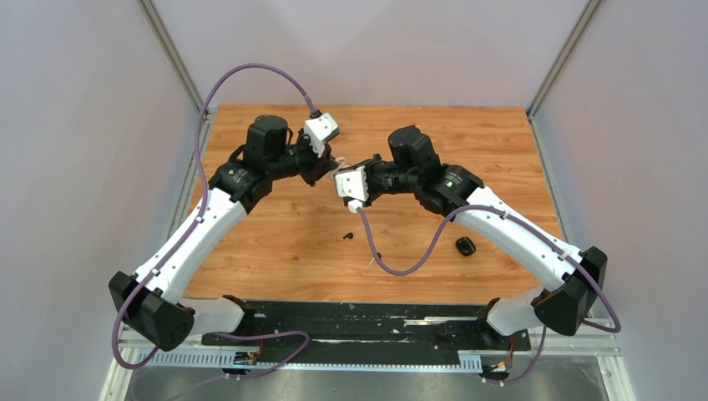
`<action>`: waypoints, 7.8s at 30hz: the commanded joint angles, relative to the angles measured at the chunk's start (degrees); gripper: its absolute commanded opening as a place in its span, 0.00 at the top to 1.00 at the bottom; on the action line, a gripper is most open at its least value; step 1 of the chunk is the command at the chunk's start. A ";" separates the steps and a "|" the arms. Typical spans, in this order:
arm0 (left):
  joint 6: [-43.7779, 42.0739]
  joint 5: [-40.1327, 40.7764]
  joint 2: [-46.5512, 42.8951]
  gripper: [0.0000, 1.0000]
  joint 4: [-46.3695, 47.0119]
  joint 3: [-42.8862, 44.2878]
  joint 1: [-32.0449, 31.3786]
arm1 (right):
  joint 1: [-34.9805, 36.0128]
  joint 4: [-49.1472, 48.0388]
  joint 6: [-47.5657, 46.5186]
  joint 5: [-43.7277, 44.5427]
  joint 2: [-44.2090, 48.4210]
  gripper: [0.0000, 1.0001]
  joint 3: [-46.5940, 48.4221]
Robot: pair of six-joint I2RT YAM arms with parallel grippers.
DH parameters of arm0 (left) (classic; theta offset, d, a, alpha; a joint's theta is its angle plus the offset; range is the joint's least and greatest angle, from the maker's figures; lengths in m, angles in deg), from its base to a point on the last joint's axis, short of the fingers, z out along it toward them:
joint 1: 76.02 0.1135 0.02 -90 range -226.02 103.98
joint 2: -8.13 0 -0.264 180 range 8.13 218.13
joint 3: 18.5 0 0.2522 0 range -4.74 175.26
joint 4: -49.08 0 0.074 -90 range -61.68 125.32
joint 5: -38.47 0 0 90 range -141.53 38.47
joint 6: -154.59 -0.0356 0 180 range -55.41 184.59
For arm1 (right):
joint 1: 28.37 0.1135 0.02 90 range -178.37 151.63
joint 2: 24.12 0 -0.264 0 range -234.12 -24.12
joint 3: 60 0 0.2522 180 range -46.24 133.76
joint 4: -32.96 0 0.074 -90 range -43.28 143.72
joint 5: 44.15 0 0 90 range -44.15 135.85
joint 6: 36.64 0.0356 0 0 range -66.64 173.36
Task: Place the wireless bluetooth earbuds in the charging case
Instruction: Place the earbud in the charging case, then close the charging case.
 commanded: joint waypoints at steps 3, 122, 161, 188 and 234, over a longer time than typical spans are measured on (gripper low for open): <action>-2.90 -4.13 -1.92 1.00 2.94 0.66 -1.41 | -0.20 1.48 1.29 -2.23 -1.61 0.96 2.81; 2.52 -17.85 -4.03 1.00 5.82 -8.26 -3.77 | 4.26 -20.20 2.50 11.67 8.88 0.48 -5.42; -9.40 -22.71 0.14 1.00 0.15 3.99 -1.24 | -16.73 7.27 41.75 -23.65 5.77 0.28 -3.62; -0.91 -24.50 3.75 1.00 7.53 6.11 -1.19 | -16.73 -4.92 51.40 -30.07 1.69 0.57 -4.04; 28.46 -50.16 14.70 0.08 8.26 11.41 7.46 | -16.46 -3.84 43.57 -26.56 0.53 1.00 -3.82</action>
